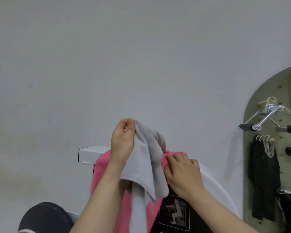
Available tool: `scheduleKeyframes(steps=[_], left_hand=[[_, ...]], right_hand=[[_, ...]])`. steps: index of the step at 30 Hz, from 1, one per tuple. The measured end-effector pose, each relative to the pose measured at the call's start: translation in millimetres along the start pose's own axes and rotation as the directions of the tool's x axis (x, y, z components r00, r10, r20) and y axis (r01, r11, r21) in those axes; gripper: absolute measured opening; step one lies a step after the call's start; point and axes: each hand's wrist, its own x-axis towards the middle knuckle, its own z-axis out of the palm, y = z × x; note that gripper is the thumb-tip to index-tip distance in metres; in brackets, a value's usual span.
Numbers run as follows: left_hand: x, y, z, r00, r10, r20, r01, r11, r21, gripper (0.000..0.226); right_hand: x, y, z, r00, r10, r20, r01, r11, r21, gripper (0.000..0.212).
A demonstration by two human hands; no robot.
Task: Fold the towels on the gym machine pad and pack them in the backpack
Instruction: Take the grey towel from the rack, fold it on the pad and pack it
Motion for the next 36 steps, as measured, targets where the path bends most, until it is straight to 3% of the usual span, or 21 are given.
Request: scheduleKeyframes(steps=[6,8,11,13,17,19,22,24,28,30,31,33,35,36], left_hand=[[-16.4,25.0,-4.2,0.974,0.025,0.224,-0.045,0.995,0.087,0.023],[-22.0,14.9,-11.0,0.956,-0.003,0.293,-0.008,0.999,0.036,0.024],[-27.0,-10.3,-30.8,0.868,-0.121,0.482,0.177,0.982,-0.073,0.04],[-42.0,-16.6,-51.0,0.802,-0.134,0.583,0.206,0.977,-0.058,0.05],[-78.5,-19.1,-82.6,0.681,-0.252,0.688,0.302,0.952,0.049,0.036],[-80.6,-44.0,-89.3,0.772,-0.34,0.537,0.22,0.935,0.277,0.021],[-76.8,-90.5,-86.2,0.887,-0.371,0.275,0.15,0.794,0.589,0.034],[-74.5,-110.3,-68.2,0.906,-0.333,0.26,0.086,0.748,0.659,0.032],[-63.8,-121.1,3.6,0.959,-0.057,0.278,-0.195,0.579,0.791,0.074],[-52.7,-124.0,24.7,0.963,0.052,0.266,-0.257,0.483,0.837,0.061],[-43.6,-127.0,27.5,0.967,0.072,0.244,-0.248,0.494,0.834,0.047],[-24.4,-130.5,23.4,0.991,0.041,0.129,-0.12,0.712,0.692,0.027],[-13.4,-122.3,7.9,0.99,-0.138,-0.027,0.14,0.943,0.303,0.035],[-13.7,-115.6,-2.3,0.966,-0.241,-0.09,0.246,0.969,0.039,0.041]], right_hand=[[17.1,-1.5,-25.0,0.959,0.144,0.246,-0.223,0.915,0.335,0.066],[19.2,-1.4,-27.0,0.95,0.105,0.295,-0.203,0.924,0.325,0.074],[18.6,-1.0,-25.4,0.948,0.058,0.314,-0.116,0.979,0.167,0.059],[21.5,-0.4,-23.3,0.948,0.06,0.312,-0.096,0.99,0.102,0.047],[39.6,3.0,-23.8,0.927,0.107,0.359,-0.161,0.979,0.126,0.038],[45.6,3.9,-27.8,0.909,0.109,0.403,-0.185,0.971,0.154,0.035],[38.9,-1.0,-24.7,0.921,0.098,0.378,-0.15,0.982,0.113,0.036],[32.3,-6.1,-20.6,0.934,0.109,0.341,-0.15,0.984,0.097,0.039],[25.8,-6.8,-17.4,0.964,0.099,0.246,-0.131,0.984,0.118,0.039],[24.8,-1.0,-19.0,0.967,0.092,0.238,-0.134,0.977,0.168,0.031],[25.0,3.5,-18.5,0.965,0.082,0.25,-0.137,0.968,0.21,0.032],[28.7,14.3,-18.5,0.958,0.063,0.281,-0.158,0.93,0.332,0.036],[37.1,24.1,-22.0,0.947,0.026,0.32,-0.167,0.892,0.42,0.04],[41.6,27.6,-24.4,0.94,0.001,0.341,-0.164,0.878,0.449,0.041]])
